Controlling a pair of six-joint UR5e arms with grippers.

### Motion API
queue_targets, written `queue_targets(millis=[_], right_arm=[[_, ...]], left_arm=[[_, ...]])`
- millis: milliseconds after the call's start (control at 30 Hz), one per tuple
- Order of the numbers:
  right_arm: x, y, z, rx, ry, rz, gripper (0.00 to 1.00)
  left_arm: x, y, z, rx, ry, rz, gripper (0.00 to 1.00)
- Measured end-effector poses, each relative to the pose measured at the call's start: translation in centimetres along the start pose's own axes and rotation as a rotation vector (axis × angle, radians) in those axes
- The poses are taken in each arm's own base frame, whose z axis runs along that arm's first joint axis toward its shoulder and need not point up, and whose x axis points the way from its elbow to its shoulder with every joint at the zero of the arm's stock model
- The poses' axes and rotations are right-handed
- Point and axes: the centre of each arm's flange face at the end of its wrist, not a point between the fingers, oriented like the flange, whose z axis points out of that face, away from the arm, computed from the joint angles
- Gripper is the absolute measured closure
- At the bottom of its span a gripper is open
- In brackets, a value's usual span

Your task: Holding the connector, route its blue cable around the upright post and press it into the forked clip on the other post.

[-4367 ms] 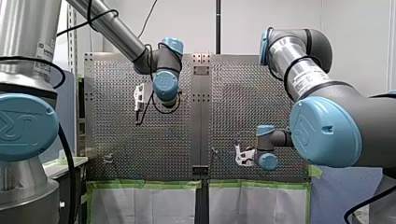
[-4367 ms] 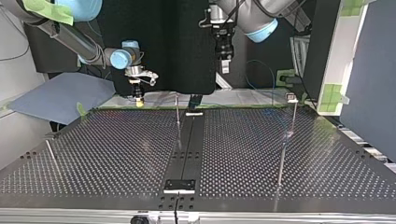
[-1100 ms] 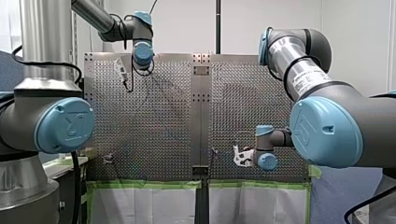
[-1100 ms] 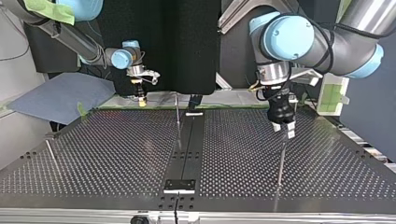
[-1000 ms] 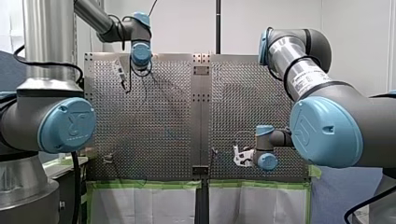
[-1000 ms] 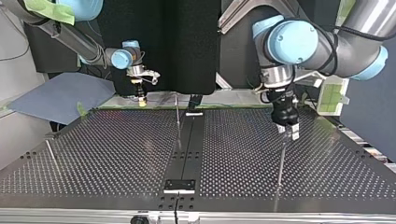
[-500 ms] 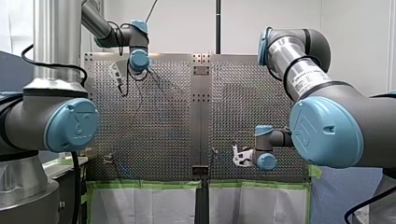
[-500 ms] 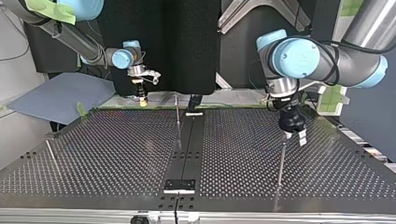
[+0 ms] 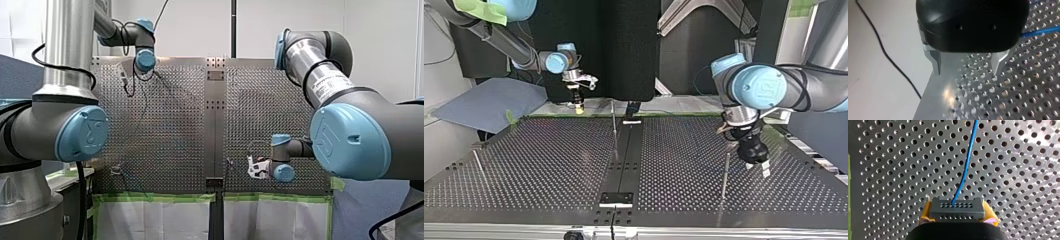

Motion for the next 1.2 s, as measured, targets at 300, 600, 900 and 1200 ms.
queue_targets(millis=[300,600,900,1200], right_arm=[[0.1,-0.4,-0.1,0.007,0.000,-0.002,1.00],[0.0,-0.5,-0.1,0.008,-0.002,-0.002,1.00],[0.0,-0.5,-0.1,0.008,-0.002,-0.003,1.00],[0.0,-0.3,-0.1,0.005,-0.002,-0.004,1.00]], left_arm=[[-3.0,-2.0,1.8,0.045,-0.050,-0.031,0.00],[-6.7,-2.2,3.5,0.013,-0.106,-0.050,0.00],[-4.1,-2.0,4.3,0.016,-0.043,-0.026,0.00],[-1.1,-1.2,5.3,0.017,0.003,-0.058,0.00]])
